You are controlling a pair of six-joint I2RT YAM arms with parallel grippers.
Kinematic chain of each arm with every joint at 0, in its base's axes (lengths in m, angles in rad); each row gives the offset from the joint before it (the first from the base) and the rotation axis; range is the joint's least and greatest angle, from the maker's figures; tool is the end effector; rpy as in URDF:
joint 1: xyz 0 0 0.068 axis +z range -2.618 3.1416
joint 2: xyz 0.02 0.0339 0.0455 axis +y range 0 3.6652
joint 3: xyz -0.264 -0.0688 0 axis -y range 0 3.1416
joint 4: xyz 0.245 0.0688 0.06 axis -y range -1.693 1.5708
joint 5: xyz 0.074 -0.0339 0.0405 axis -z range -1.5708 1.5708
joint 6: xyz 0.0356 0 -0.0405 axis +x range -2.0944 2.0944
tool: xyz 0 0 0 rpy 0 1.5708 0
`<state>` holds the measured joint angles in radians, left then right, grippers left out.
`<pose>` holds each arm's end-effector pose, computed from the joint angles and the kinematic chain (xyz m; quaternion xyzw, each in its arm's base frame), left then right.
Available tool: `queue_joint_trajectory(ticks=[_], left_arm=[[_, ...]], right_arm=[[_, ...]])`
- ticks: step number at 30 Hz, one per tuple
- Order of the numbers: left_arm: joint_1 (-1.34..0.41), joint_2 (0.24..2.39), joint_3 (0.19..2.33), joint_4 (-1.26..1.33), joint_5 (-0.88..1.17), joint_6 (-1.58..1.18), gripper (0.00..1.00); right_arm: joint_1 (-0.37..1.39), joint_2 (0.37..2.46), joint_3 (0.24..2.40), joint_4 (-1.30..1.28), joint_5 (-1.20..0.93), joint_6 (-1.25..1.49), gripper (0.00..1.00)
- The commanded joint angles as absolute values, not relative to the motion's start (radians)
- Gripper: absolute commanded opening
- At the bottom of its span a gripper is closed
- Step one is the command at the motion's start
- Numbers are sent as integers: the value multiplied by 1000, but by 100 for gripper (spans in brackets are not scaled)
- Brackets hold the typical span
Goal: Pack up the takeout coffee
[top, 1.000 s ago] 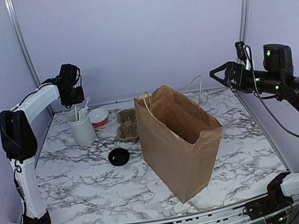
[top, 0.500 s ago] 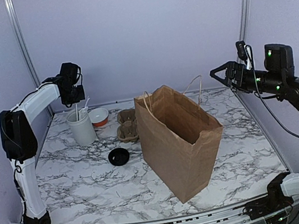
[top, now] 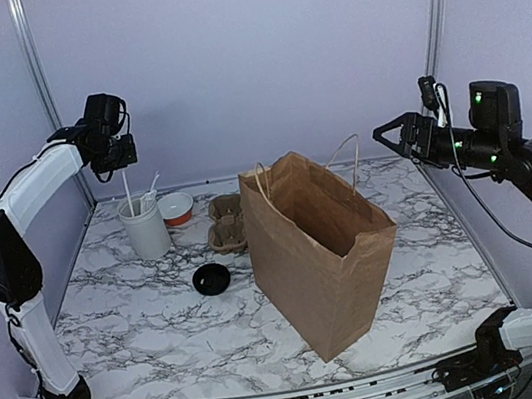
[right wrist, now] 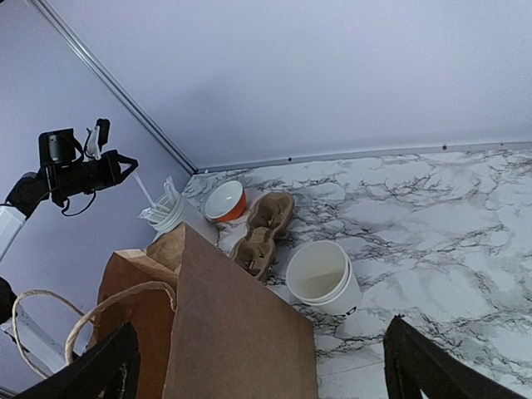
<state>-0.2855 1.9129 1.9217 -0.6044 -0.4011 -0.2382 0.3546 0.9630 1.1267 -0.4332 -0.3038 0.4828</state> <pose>0.4275 -0.1110 0.3645 -0.0728 0.8677 0.0511 0.4890 0.1888 0.0813 0.4006 -0.0411 0.7908 0.3534 0.4981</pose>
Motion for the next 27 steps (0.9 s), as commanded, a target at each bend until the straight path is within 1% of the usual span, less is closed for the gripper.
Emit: queue_joint_trajectory(ticks=[1, 13, 27], left_arm=[[-298, 1841, 1890, -617, -424, -218, 0], [-336, 1714, 1905, -612, -478, -190, 0], [-430, 1588, 1926, -569, -541, -118, 0]], right_arm=[[346, 958, 1123, -400, -308, 482, 99], [345, 974, 1106, -381, -308, 485, 99], [347, 977, 1102, -378, -307, 489, 99]])
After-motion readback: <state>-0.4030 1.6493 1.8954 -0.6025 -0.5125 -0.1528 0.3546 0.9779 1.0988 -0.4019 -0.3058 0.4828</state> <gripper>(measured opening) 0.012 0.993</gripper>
